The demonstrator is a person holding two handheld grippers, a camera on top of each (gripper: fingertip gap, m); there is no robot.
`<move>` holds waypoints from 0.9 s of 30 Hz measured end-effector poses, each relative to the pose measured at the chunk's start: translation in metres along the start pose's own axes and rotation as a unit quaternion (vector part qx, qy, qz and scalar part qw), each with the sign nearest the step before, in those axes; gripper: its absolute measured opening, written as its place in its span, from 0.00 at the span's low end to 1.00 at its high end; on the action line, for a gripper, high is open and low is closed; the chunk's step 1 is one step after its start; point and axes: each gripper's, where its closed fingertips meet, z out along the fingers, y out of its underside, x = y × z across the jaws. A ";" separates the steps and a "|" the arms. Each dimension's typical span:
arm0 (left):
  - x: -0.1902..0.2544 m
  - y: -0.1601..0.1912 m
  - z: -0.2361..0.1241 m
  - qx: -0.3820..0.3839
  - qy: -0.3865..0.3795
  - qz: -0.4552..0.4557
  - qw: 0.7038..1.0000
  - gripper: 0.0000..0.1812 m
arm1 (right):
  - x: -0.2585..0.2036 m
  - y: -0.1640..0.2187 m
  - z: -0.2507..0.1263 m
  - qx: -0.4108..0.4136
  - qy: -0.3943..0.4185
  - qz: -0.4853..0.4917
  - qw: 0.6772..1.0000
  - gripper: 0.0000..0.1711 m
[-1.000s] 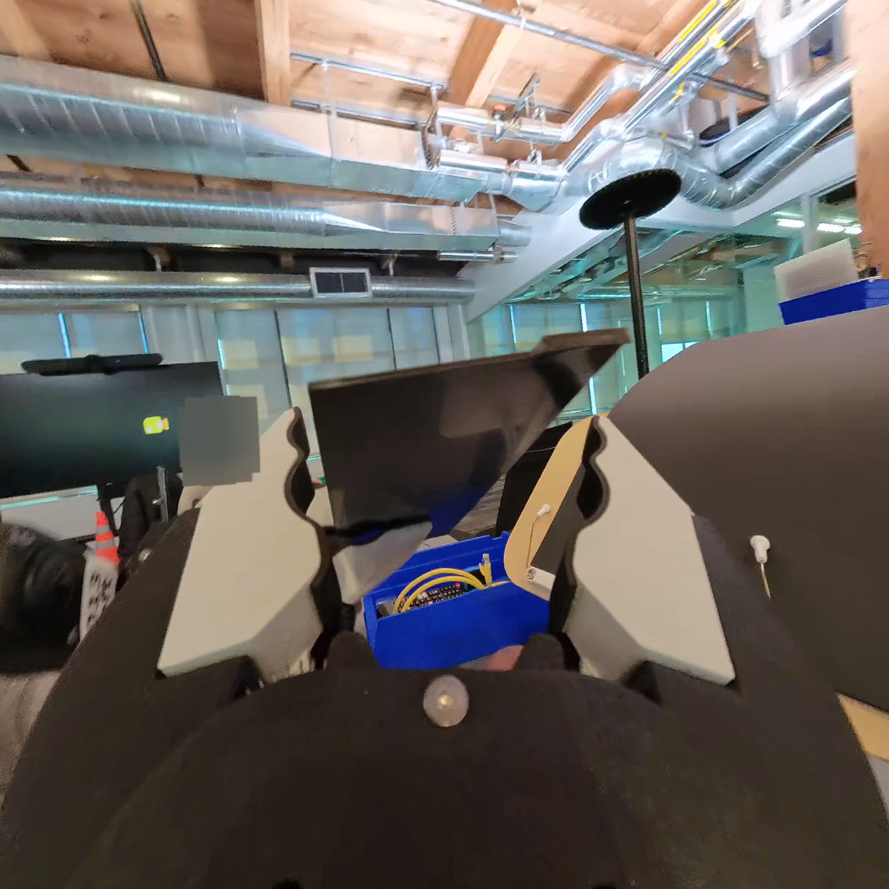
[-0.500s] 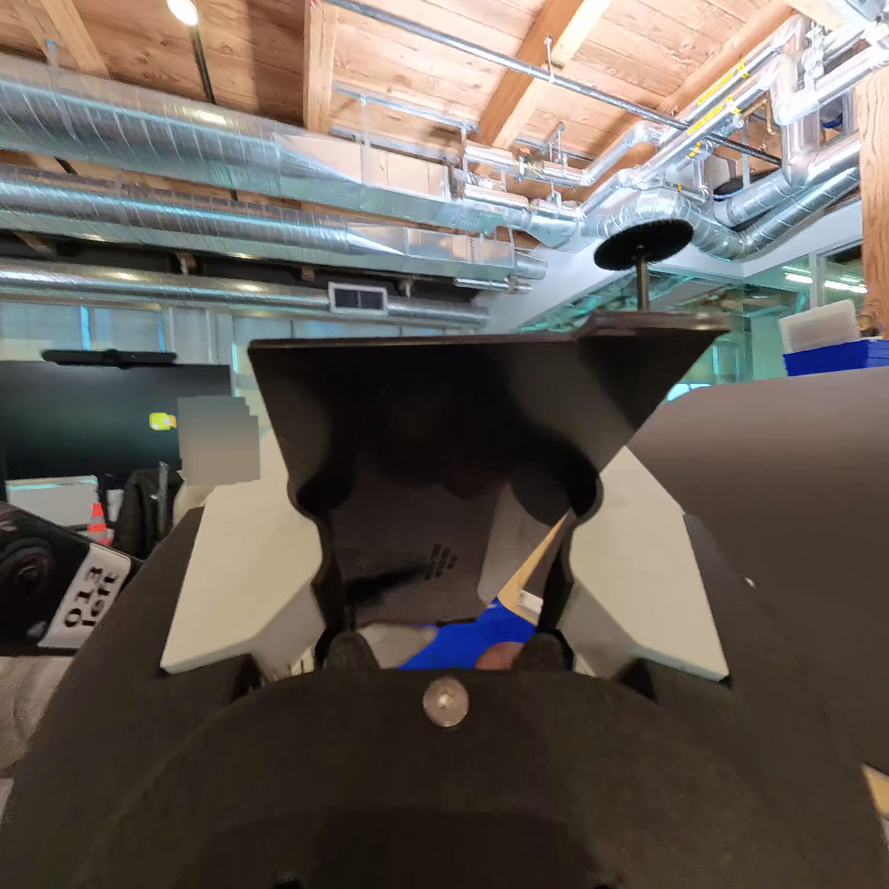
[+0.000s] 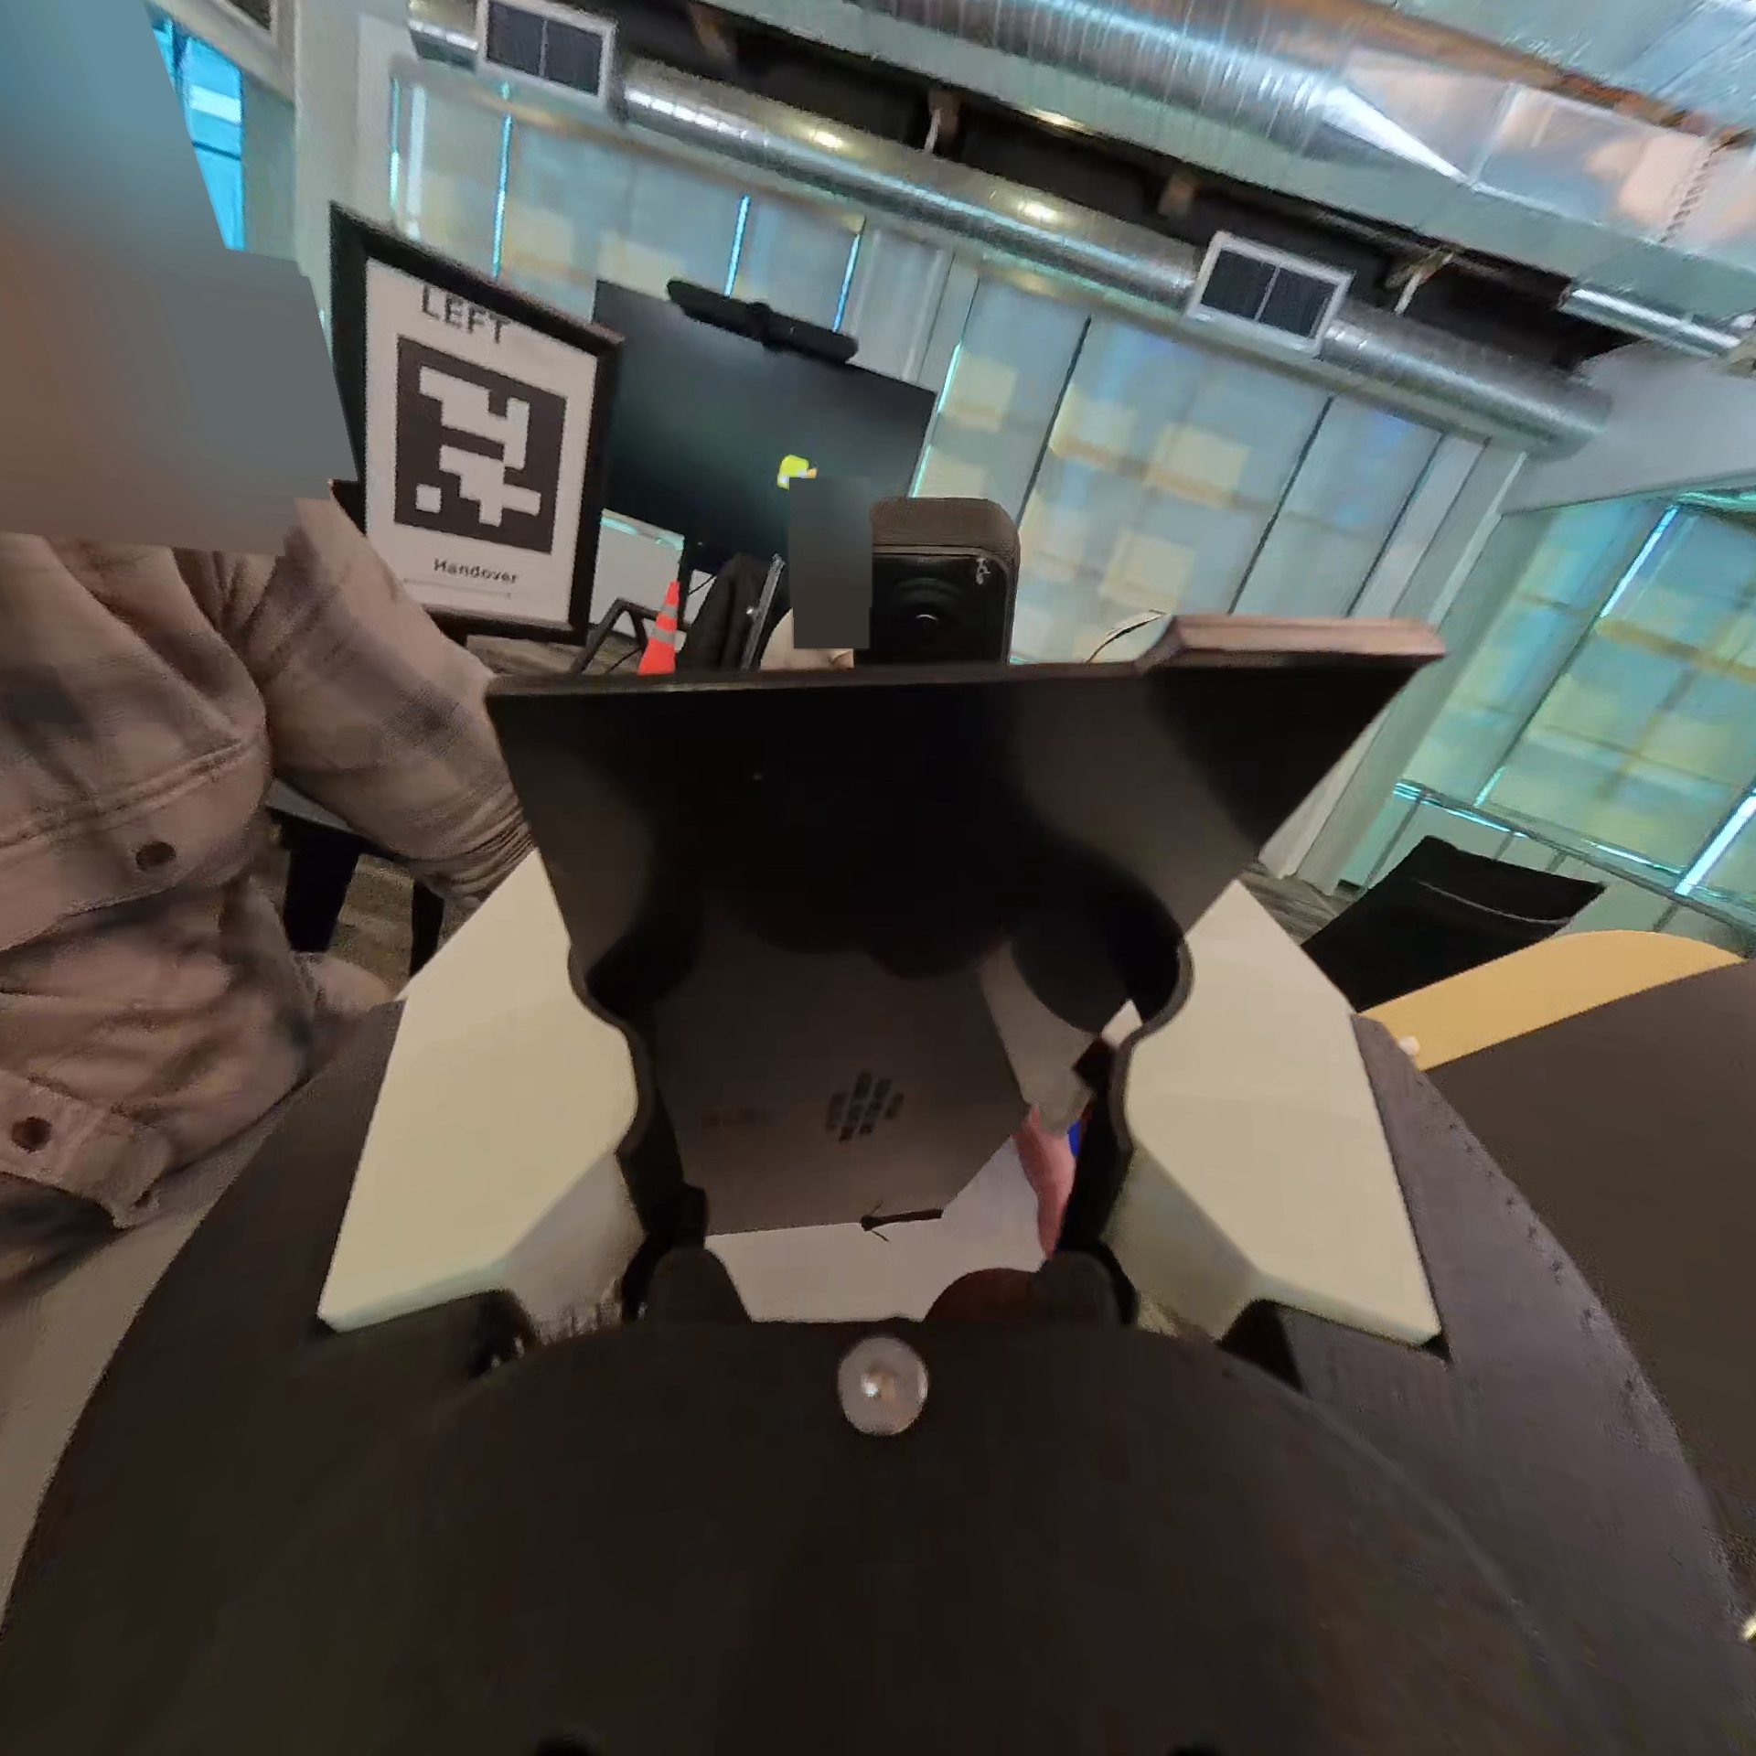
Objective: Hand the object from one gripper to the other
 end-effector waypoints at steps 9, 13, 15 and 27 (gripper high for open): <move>0.030 0.019 0.016 0.026 0.132 -0.011 0.991 0.23 | -0.049 0.020 -0.003 -0.049 -0.137 0.018 0.989 0.63; 0.061 0.014 0.012 0.061 0.247 -0.035 0.966 0.08 | -0.081 0.019 -0.011 -0.042 -0.230 0.030 0.972 0.63; 0.075 0.013 0.011 0.070 0.293 -0.044 0.952 0.03 | -0.094 0.017 -0.014 -0.034 -0.268 0.034 0.962 0.63; 0.005 0.006 0.000 0.136 0.067 -0.007 0.988 0.01 | -0.002 0.020 -0.025 -0.034 -0.018 0.013 0.999 0.54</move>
